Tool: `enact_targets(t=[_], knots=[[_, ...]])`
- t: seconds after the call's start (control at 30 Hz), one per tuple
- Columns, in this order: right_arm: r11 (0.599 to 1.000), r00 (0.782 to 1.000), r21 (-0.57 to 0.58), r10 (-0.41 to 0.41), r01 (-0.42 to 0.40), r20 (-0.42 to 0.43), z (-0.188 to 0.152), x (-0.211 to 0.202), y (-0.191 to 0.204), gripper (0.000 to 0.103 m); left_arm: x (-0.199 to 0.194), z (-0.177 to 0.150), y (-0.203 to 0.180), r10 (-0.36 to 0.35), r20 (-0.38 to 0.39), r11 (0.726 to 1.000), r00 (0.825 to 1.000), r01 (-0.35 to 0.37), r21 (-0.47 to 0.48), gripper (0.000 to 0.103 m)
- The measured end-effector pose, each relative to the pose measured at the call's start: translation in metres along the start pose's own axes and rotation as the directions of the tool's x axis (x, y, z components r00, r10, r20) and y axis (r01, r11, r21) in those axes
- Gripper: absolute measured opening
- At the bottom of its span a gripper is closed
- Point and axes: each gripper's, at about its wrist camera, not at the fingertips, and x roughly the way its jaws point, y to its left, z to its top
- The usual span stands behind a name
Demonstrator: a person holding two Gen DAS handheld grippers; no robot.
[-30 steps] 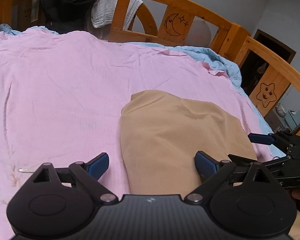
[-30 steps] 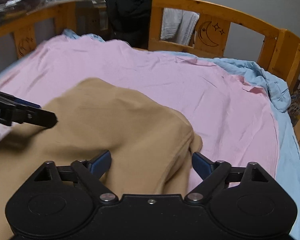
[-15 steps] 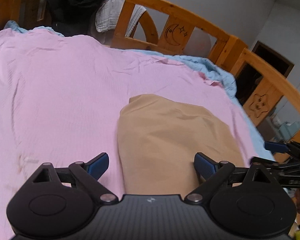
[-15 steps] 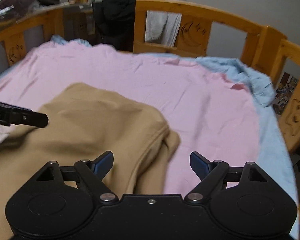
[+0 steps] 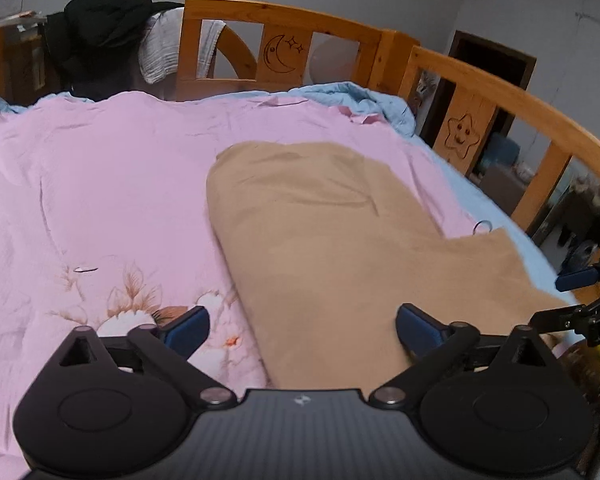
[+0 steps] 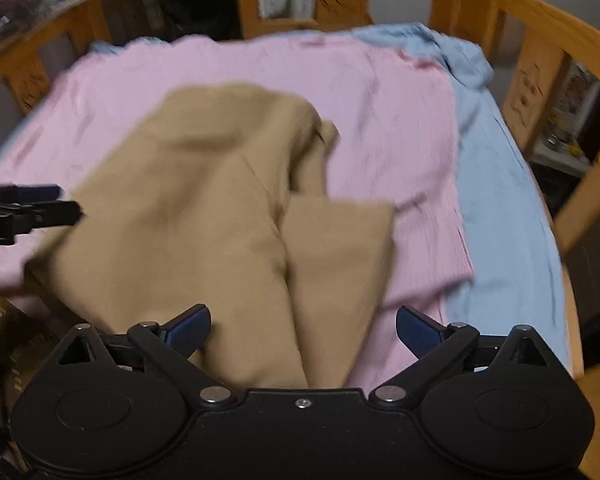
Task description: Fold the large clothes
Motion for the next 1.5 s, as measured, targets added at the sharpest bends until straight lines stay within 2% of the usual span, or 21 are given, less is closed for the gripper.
enact_targets(t=[0.13, 0.2, 0.33, 0.5, 0.7, 0.77, 0.83, 0.93, 1.0, 1.07, 1.17, 1.3, 1.4, 1.5], knots=[[0.996, 0.999, 0.074, -0.038, 0.039, -0.016, -0.012, 0.015, -0.001, 0.099, 0.005, -0.002, 0.007, -0.028, -0.031, 0.996, 0.999, 0.025, -0.089, 0.103], [0.988, 0.999, 0.152, -0.037, 0.038, -0.005, -0.014, 0.016, -0.007, 0.098, 0.005, -0.004, 0.012, -0.038, -0.036, 0.993, 0.999, 0.033, -0.118, 0.103], [0.955, 1.0, 0.296, 0.012, -0.018, 0.023, -0.027, 0.003, -0.014, 0.098, 0.006, -0.004, 0.015, -0.042, -0.039, 0.993, 0.998, 0.038, -0.113, 0.103], [0.885, 0.994, 0.452, 0.101, -0.11, 0.046, -0.04, -0.008, -0.024, 0.098, 0.007, -0.003, 0.016, -0.05, -0.047, 0.991, 0.998, 0.044, -0.127, 0.103], [0.888, 0.991, 0.441, 0.11, -0.134, 0.081, -0.04, -0.005, -0.011, 0.086, 0.011, -0.001, 0.019, -0.067, -0.067, 0.986, 0.995, 0.056, -0.157, 0.103], [0.884, 0.992, 0.451, 0.087, -0.121, 0.097, -0.041, -0.002, -0.01, 0.086, 0.01, -0.001, 0.018, -0.064, -0.065, 0.987, 0.996, 0.053, -0.149, 0.103], [0.856, 0.989, 0.504, 0.056, -0.117, 0.135, -0.046, -0.002, -0.012, 0.08, 0.011, -0.002, 0.018, -0.062, -0.064, 0.988, 0.996, 0.052, -0.147, 0.103], [0.79, 0.981, 0.599, 0.015, -0.131, 0.195, -0.058, -0.001, -0.018, 0.071, 0.011, -0.001, 0.017, -0.063, -0.069, 0.987, 0.996, 0.052, -0.152, 0.103], [0.775, 0.976, 0.617, -0.002, -0.136, 0.218, -0.062, -0.003, -0.018, 0.068, 0.011, 0.0, 0.016, -0.061, -0.072, 0.988, 0.996, 0.05, -0.147, 0.103], [0.805, 0.97, 0.581, -0.031, -0.119, 0.241, -0.059, -0.007, -0.013, 0.06, 0.011, 0.001, 0.014, -0.054, -0.071, 0.989, 0.996, 0.044, -0.14, 0.103], [0.882, 0.954, 0.47, -0.099, -0.047, 0.282, -0.053, -0.016, 0.005, 0.05, 0.011, 0.001, 0.012, -0.046, -0.069, 0.99, 0.997, 0.036, -0.133, 0.103], [0.961, 0.921, 0.273, -0.153, 0.053, 0.359, -0.046, -0.024, 0.038, 0.03, 0.012, 0.001, 0.012, -0.043, -0.073, 0.992, 0.996, 0.033, -0.126, 0.103], [0.987, 0.909, 0.135, -0.133, 0.085, 0.394, -0.043, -0.023, 0.058, 0.021, 0.012, 0.002, 0.011, -0.042, -0.076, 0.993, 0.996, 0.033, -0.117, 0.103], [0.993, 0.906, 0.055, -0.118, 0.105, 0.406, -0.042, -0.023, 0.07, 0.019, 0.012, 0.003, 0.01, -0.038, -0.075, 0.993, 0.996, 0.029, -0.11, 0.103]])
